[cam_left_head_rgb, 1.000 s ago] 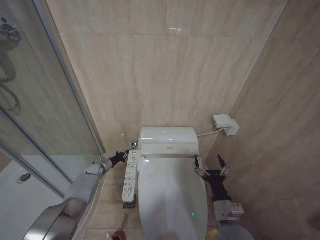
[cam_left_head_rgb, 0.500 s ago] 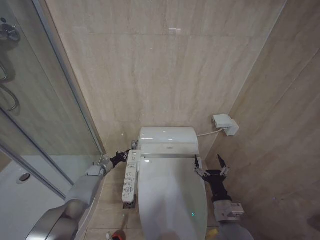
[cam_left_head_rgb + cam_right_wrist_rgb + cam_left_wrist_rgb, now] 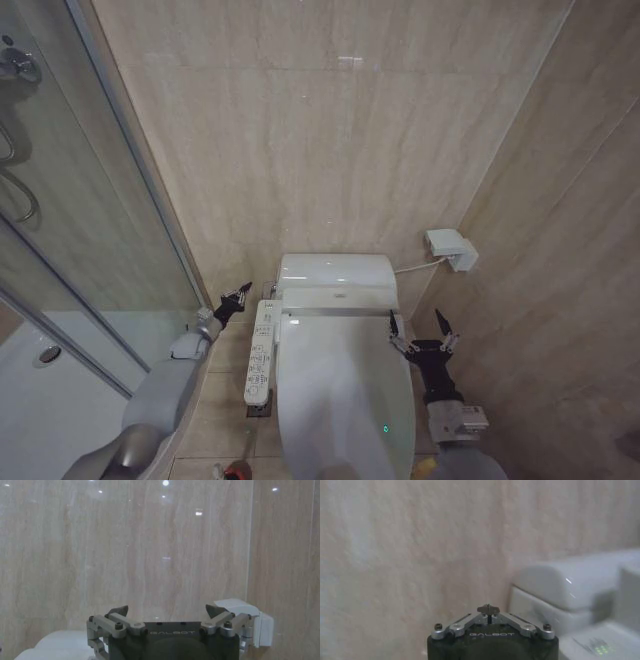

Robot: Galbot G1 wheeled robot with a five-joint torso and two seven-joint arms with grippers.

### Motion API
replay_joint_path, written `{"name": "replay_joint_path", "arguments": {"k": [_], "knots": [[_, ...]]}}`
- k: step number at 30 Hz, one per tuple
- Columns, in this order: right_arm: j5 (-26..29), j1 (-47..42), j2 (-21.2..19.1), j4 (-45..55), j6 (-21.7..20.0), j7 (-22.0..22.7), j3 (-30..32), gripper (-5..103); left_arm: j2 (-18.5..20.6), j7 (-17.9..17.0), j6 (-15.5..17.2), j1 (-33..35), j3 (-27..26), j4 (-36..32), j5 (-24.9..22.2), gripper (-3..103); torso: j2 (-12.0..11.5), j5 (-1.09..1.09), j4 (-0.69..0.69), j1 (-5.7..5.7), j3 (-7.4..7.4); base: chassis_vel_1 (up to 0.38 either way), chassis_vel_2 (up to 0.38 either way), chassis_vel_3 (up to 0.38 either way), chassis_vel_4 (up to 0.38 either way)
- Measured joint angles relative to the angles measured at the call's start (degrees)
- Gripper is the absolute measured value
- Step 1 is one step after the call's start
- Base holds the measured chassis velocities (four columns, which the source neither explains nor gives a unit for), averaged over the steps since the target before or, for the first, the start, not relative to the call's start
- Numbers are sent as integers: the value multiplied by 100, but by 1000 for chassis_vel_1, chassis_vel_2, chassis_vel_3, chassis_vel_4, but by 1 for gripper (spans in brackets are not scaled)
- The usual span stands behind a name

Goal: Open the toilet lid, clean the toilet bowl with a toilet brush, close the toilet lid, and flush.

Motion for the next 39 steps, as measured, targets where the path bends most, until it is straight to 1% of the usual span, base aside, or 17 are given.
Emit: {"name": "replay_joint_path", "arguments": {"k": [1,2,4,5,6,11,12,13,15,20,26,27,29,31,34,35,39], "knots": [[0,0,0,0,0,0,0,100,-49,-374,96,63,-68,-154,142,0,0,0,0,0,0,0,0,0,0],[0,0,0,0,0,0,0,100,-49,-374,96,63,-68,-154,142,0,0,0,0,0,0,0,0,0,0],[0,0,0,0,0,1,0,100,-190,-1263,518,224,-279,-568,461,0,0,1,0,0,0,0,0,0,0],[0,0,0,0,0,-1,0,100,-243,-1516,701,293,-342,-741,501,0,0,1,0,0,0,0,0,0,0],[0,0,0,0,0,-1,0,100,-243,-1516,701,293,-342,-741,501,0,0,1,0,0,0,0,0,0,0],[0,0,0,0,0,0,0,100,-358,-2584,1989,771,-389,-2125,121,0,0,2,-1,0,0,0,0,0,0],[0,0,0,0,0,0,0,100,-358,-2584,1989,771,-389,-2125,121,0,0,2,-1,0,0,0,0,0,0],[0,0,0,0,0,2,0,100,-359,-2709,2220,856,-380,-2395,32,0,0,1,0,0,0,0,0,0,0],[0,0,0,0,0,1,0,100,-356,-2838,2493,992,-379,-2834,-84,0,0,2,0,0,0,0,0,0,0],[0,0,0,0,0,1,0,100,-320,-2922,2852,1251,-433,-3502,-124,0,0,1,-1,0,0,0,0,0,0],[0,0,0,0,0,0,0,100,-234,-2903,2984,1542,-517,-3899,-117,0,0,0,0,0,0,0,0,0,0],[0,0,0,0,0,0,0,100,-211,-2906,2985,1620,-531,-3986,-120,17,0,0,0,1,0,0,0,0,0],[0,0,0,0,0,1,0,100,-189,-2949,3012,1718,-542,-4119,-151,17,0,0,1,1,0,0,0,0,0],[0,0,0,0,0,1,0,100,-157,-3084,3262,2014,-559,-4565,-362,17,0,0,0,1,0,0,0,0,0],[0,0,0,0,0,1,0,100,-124,-3086,3394,2233,-600,-4884,-384,17,0,0,0,1,0,0,0,0,0],[0,0,0,0,0,1,0,100,-99,-3064,3439,2311,-625,-5021,-387,43,0,0,0,0,0,0,0,0,0],[0,0,0,0,0,0,0,100,0,-2981,3573,2530,-713,-5500,-414,43,1,0,0,1,0,0,0,0,0]]}}
